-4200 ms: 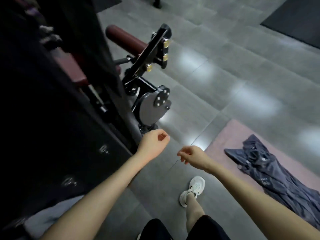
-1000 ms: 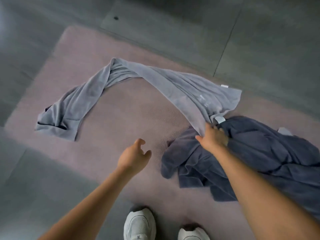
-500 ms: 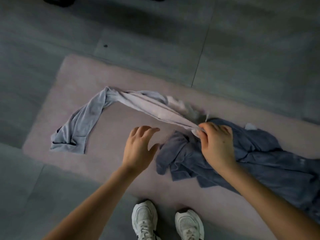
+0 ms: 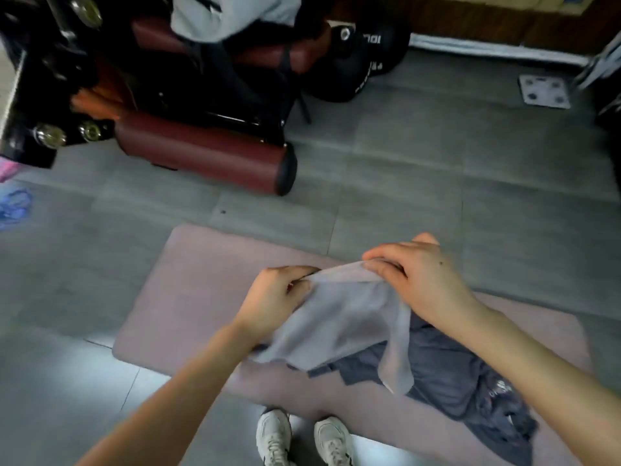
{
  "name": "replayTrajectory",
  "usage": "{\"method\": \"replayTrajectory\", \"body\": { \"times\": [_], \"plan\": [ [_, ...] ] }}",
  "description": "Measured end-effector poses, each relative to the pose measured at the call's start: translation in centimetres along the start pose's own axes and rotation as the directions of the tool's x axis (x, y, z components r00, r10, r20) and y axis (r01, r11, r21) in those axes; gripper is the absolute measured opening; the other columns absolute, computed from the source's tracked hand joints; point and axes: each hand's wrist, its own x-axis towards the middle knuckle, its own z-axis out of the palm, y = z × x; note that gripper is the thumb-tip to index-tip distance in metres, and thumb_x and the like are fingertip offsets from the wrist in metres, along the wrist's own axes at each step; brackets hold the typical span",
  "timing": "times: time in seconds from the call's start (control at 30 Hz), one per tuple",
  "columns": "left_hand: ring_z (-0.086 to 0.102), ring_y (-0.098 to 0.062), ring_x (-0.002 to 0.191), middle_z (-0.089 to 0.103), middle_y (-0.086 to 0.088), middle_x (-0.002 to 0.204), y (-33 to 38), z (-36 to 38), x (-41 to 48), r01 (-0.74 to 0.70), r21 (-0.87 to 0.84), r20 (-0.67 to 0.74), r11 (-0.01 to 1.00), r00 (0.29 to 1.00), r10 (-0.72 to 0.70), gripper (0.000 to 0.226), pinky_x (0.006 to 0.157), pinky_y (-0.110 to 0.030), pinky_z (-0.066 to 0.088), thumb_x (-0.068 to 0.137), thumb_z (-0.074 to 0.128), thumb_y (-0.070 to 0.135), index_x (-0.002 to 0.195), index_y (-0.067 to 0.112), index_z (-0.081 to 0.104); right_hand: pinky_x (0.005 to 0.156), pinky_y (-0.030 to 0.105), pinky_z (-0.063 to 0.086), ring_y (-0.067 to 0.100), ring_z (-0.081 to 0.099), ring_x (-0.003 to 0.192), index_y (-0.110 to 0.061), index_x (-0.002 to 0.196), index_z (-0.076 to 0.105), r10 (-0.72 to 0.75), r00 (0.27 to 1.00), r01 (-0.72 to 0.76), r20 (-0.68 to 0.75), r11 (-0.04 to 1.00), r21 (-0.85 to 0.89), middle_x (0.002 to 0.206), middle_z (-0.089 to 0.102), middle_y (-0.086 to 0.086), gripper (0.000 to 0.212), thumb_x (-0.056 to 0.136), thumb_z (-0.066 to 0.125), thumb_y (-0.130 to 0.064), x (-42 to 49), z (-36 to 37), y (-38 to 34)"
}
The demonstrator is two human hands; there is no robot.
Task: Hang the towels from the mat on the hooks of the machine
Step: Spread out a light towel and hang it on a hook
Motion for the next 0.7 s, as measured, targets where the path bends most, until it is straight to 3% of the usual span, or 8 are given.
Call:
{"method": "replayTrajectory", "body": {
  "times": [0.1,0.17,0.23,0.3,0.37,0.47,0.6,0.7],
  "plan": [
    [0.051,0.011,0.064,0.061,0.009,0.073,5.0,-4.1,-1.1,-0.073,0.008,0.043,0.997,0.996,0.073,0.016,0.06,-0.006,0.035,0.087,0.058,0.023,0.085,0.012,0.07,0.071,0.023,0.028,0.008,0.054,0.057,-0.024,0.072,0.072,0.017,0.999,-0.018,-0.045,0.999,-0.033,0.067,0.071,-0.011,0.034,0.082,0.048,-0.045,-0.7,-6.6,-2.3],
    [0.049,0.006,0.06,0.053,0.008,0.061,8.4,-5.9,-1.7,-0.098,0.01,0.093,0.995,0.991,0.097,0.024,0.058,-0.011,0.036,0.085,0.056,0.03,0.073,0.013,0.067,0.078,0.022,0.032,0.011,0.059,0.062,-0.025,0.07,0.071,0.021,0.994,-0.027,-0.11,0.998,-0.055,0.07,0.071,-0.012,0.031,0.082,0.05,-0.044,-1.3,-10.3,-4.1],
    [0.042,-0.003,0.053,0.044,0.009,0.052,11.4,-7.2,-2.1,-0.118,-0.034,0.108,0.992,0.987,0.121,0.033,0.052,-0.015,0.031,0.086,0.06,0.029,0.054,0.025,0.052,0.081,0.02,0.035,0.007,0.059,0.076,-0.022,0.072,0.07,0.071,0.984,-0.068,-0.164,0.997,0.024,0.077,0.072,-0.012,0.024,0.083,0.056,-0.037,-1.9,-13.5,-6.2],
    [0.036,-0.004,0.05,0.041,0.01,0.049,14.2,-8.0,-2.7,-0.097,-0.072,0.076,0.993,0.992,0.103,0.033,0.05,-0.015,0.026,0.085,0.067,0.024,0.056,0.026,0.05,0.074,0.02,0.042,0.01,0.06,0.077,-0.024,0.074,0.068,0.2,0.965,-0.158,-0.17,0.96,0.229,0.074,0.069,-0.013,0.012,0.085,0.063,-0.026,-2.4,-16.2,-8.5],
    [0.044,0.002,0.051,0.051,0.019,0.051,16.6,-8.7,-3.3,-0.114,-0.136,0.045,0.984,0.992,0.121,0.018,0.053,-0.012,0.032,0.082,0.071,0.024,0.066,0.029,0.064,0.065,0.022,0.043,0.01,0.059,0.067,-0.028,0.075,0.062,0.256,0.944,-0.18,-0.207,0.928,0.326,0.069,0.067,-0.009,0.013,0.087,0.062,-0.023,-2.8,-18.8,-10.7],
    [0.054,0.0,0.058,0.061,0.016,0.064,19.2,-8.7,-3.8,-0.146,-0.187,-0.02,0.971,0.989,0.145,0.003,0.06,-0.013,0.041,0.082,0.068,0.015,0.083,0.018,0.068,0.06,0.013,0.037,-0.002,0.053,0.063,-0.029,0.074,0.058,0.246,0.929,-0.155,-0.276,0.938,0.311,0.066,0.06,-0.019,0.015,0.088,0.061,-0.024,-2.9,-21.9,-13.8],
    [0.056,0.0,0.071,0.057,0.015,0.074,21.3,-9.1,-4.8,-0.138,-0.179,-0.15,0.974,0.982,0.112,0.018,0.062,-0.005,0.038,0.079,0.062,0.007,0.077,0.024,0.054,0.063,0.013,0.037,-0.001,0.052,0.067,-0.025,0.077,0.061,0.203,0.894,-0.116,-0.4,0.966,0.231,0.07,0.058,-0.023,0.01,0.086,0.058,-0.027,-3.3,-26.8,-17.6],
    [0.045,-0.008,0.062,0.052,0.002,0.069,21.1,-9.4,-5.2,-0.104,-0.143,-0.213,0.984,0.974,0.072,0.019,0.058,-0.013,0.035,0.074,0.06,0.004,0.07,0.018,0.048,0.064,0.015,0.038,0.0,0.052,0.068,-0.02,0.078,0.061,0.221,0.838,-0.097,-0.499,0.96,0.264,0.072,0.059,-0.018,0.011,0.088,0.059,-0.018,-4.0,-30.4,-19.3]
  ]
}}
